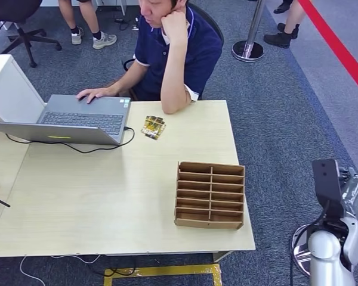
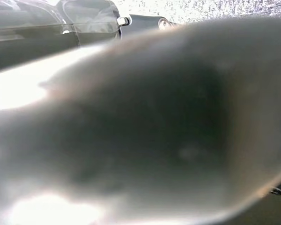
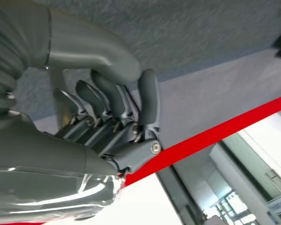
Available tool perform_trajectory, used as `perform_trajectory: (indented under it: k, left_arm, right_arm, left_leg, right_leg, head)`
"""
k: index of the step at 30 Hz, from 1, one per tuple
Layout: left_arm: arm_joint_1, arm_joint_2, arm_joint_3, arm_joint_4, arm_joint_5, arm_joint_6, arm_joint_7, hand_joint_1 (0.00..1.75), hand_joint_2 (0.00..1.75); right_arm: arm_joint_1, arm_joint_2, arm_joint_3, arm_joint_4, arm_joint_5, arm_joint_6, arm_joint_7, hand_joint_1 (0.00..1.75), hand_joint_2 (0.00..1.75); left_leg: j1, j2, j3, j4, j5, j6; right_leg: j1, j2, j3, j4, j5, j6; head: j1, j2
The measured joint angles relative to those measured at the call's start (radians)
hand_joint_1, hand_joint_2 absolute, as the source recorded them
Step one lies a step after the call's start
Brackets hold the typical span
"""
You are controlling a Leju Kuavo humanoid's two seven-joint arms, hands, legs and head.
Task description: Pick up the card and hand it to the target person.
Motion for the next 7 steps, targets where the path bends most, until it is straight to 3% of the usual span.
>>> perform_trajectory:
  k: [7]
  left_arm:
    - [-0.002, 0.0, 0.0, 0.001, -0.001, -0.009, 0.0, 0.0, 0.0]
  right_arm:
    - [0.019, -0.001, -0.145, 0.131, -0.004, 0.094, 0.04, 1.71, 1.75]
  left_leg:
    - [0.001, 0.001, 0.001, 0.0, -0.001, -0.001]
  right_leg:
    - [0.001, 0.002, 0.0, 0.0, -0.002, -0.001]
  head:
    - [0.0, 0.0]
